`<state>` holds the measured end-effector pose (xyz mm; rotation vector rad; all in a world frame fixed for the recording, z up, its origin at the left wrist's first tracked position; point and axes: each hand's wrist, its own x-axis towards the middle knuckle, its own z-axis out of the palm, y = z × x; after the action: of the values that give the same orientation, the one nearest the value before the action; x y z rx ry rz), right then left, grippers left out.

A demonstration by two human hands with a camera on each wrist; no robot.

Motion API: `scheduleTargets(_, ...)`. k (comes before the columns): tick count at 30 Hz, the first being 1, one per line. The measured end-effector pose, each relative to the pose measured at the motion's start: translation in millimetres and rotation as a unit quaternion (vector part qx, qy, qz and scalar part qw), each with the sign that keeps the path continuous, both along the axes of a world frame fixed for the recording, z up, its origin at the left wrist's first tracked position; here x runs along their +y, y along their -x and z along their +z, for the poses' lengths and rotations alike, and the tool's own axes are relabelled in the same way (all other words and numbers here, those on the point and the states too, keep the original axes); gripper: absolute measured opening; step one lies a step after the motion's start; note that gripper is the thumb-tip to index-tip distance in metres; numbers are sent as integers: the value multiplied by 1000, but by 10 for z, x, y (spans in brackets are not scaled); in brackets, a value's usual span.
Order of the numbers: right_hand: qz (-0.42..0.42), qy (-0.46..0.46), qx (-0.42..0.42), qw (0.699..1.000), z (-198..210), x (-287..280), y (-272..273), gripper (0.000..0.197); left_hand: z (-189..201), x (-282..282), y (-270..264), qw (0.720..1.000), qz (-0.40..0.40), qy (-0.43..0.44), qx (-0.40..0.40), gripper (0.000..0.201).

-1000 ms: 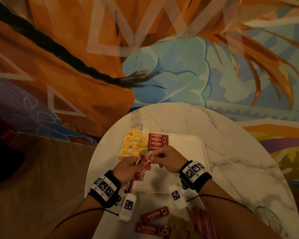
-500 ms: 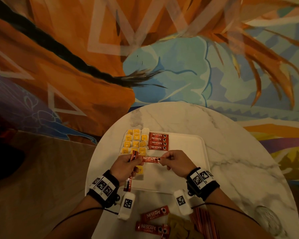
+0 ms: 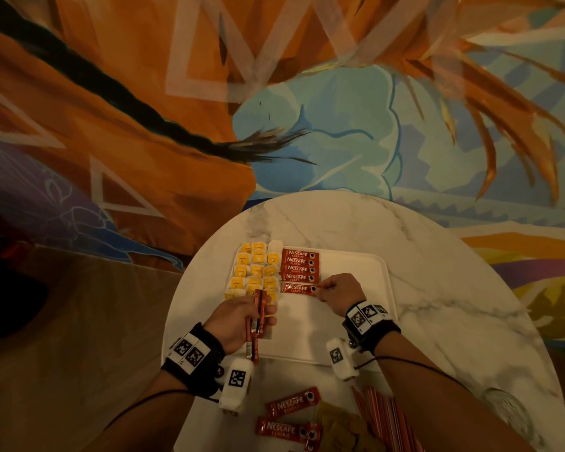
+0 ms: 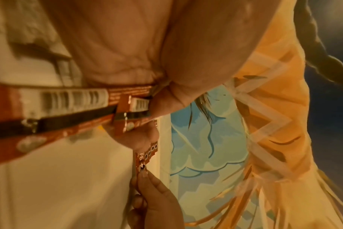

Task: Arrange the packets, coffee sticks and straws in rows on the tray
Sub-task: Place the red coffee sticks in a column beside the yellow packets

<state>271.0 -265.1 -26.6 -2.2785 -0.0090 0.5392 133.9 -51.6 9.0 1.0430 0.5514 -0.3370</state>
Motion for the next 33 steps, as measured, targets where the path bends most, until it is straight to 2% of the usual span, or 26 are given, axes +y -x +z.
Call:
scheduleTargets(7, 12, 52, -28, 998, 51, 118, -61, 19, -32, -27, 47, 1000, -14, 4, -7, 31)
scheduleTargets(11, 9, 77, -37, 996, 65, 130, -56, 18, -35, -42, 70, 1000, -27, -12, -7, 26)
scheduleTargets(15, -3, 80, -42, 996, 36, 108, -41, 29, -7, -84, 82, 998, -46, -50, -13, 23)
scheduleTargets(17, -4, 54, -47, 997, 54, 98, -15, 32, -12, -105, 90, 994, -55, -88, -21, 23)
scheduleTargets(19, 16, -17, -42, 999, 118, 99, 39, 27, -28, -122, 91, 991, -61, -117, -28, 22)
scheduleTargets(23, 114, -147, -16, 982, 416, 99, 266, 29, -46, -162, 84, 985, -64, -156, -33, 19)
scheduleTargets(25, 147, -173, -2, 974, 517, 96, 357, 28, -40, -184, 74, 981, -71, -174, -39, 17)
scheduleTargets(29, 185, -216, 5, 959, 503, 62, 451, 9, -14, -224, 53, 976, -76, -197, -47, 15)
scheduleTargets(33, 150, -225, -12, 963, 426, 10, 423, 11, 19, -224, 41, 981, -58, -183, -39, 23)
